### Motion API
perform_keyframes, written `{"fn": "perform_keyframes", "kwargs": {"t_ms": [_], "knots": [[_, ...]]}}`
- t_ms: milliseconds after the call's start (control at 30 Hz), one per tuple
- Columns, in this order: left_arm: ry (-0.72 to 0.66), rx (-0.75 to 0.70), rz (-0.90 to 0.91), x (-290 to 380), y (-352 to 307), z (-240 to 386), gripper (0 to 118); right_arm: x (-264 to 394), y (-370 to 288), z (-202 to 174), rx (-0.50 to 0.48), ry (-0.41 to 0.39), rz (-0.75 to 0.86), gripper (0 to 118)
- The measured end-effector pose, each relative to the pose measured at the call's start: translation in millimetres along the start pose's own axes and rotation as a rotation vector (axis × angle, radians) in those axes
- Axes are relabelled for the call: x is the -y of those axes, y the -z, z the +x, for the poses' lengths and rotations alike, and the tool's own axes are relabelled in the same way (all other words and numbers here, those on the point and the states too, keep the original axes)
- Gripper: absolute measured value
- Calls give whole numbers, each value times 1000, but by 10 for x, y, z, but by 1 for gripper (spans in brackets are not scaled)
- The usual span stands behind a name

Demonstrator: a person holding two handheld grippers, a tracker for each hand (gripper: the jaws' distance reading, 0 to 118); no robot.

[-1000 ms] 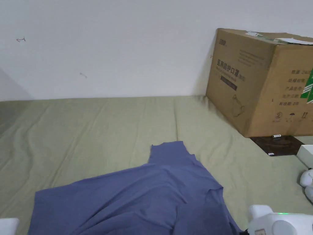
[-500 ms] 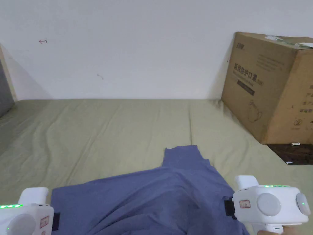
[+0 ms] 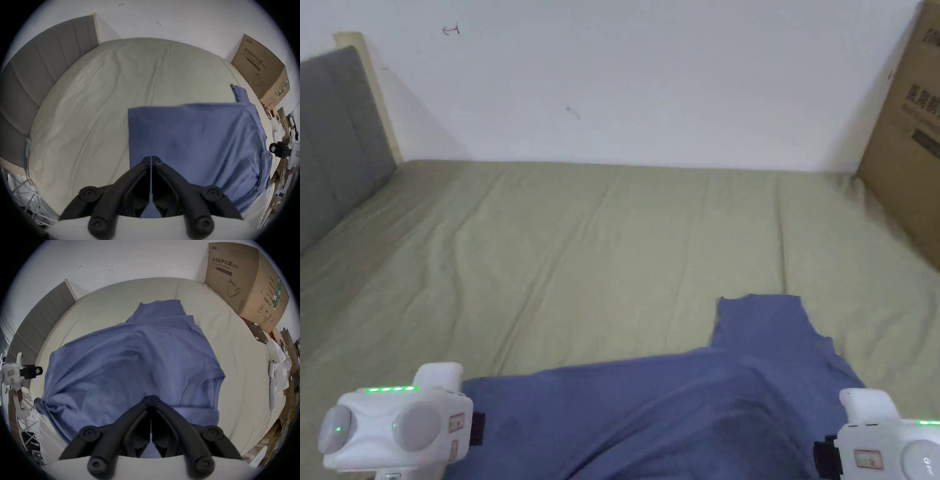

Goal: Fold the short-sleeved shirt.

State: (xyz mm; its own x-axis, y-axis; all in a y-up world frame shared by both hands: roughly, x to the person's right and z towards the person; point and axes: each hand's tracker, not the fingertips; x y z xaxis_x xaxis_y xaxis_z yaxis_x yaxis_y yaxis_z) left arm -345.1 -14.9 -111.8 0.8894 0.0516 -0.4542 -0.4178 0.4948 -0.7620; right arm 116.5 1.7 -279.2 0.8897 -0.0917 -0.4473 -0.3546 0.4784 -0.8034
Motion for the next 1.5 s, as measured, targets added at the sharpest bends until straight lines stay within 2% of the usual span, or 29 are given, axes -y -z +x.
{"fn": "perform_keyframes", "kwargs": {"t_ms": [67,100,167,367,433,500,533,567,633,733,767,800,867,900,1100,1167,1233,1267,1300,1333,1367,1400,1433,1467,1500], "knots": [[-60,-11,-7,-199,212,-96,99,-120,87,-14,5,-3,-1,0],[-92,-10,-37,-318,368,-134,106,-170,121,-22,3,-2,2,0],[-128,1,-45,-455,573,-227,99,-235,158,-31,-13,2,5,0],[-315,-22,-102,-581,911,-326,98,-260,256,-44,-60,8,-21,0],[-188,-80,-67,-547,822,-221,90,-234,296,-20,-62,21,-28,0],[-82,-124,-31,-527,647,-75,52,-208,330,-1,-54,32,-36,0],[-80,-102,-26,-544,590,-71,24,-203,344,12,-55,34,-40,0],[-114,-83,-32,-564,542,-82,1,-206,361,37,-58,36,-44,0],[-179,-43,-40,-609,534,-99,1,-221,360,75,-57,38,-45,0],[-165,-44,-39,-574,487,-86,1,-317,332,218,-101,37,-7,0],[-147,-40,-36,-590,478,-77,1,-416,326,306,-122,20,1,11],[-131,-38,-32,-581,457,-66,1,-517,324,371,-121,-5,-5,31],[-95,-42,-24,-560,408,-27,1,-746,355,511,-73,-30,44,80],[-53,-58,-8,-586,396,1,1,-875,395,586,-55,-26,47,84],[34,-112,22,-572,407,125,1,-1675,863,854,14,18,9,84],[30,-106,14,-573,440,104,1,-1705,1084,884,-6,33,-14,78],[24,-108,6,-571,448,94,1,-1633,1324,889,8,25,-113,76],[22,-106,6,-567,443,88,1,-1561,1434,868,26,23,-167,63],[15,-98,12,-579,431,70,1,-1488,1410,807,27,4,-118,54],[13,-89,6,-591,421,61,1,-1497,1309,763,42,1,-67,54],[14,-91,10,-597,397,60,1,-1521,1276,836,2,27,-54,36],[16,-88,21,-614,369,53,1,-1517,1218,822,-54,20,-35,1],[16,-85,20,-637,331,52,1,-1521,1177,776,-45,18,-28,1],[14,-85,23,-654,293,56,1,-1539,1170,732,-47,-5,-54,1],[10,-80,41,-666,236,58,1,-1510,1079,639,-9,-47,-58,1]]}}
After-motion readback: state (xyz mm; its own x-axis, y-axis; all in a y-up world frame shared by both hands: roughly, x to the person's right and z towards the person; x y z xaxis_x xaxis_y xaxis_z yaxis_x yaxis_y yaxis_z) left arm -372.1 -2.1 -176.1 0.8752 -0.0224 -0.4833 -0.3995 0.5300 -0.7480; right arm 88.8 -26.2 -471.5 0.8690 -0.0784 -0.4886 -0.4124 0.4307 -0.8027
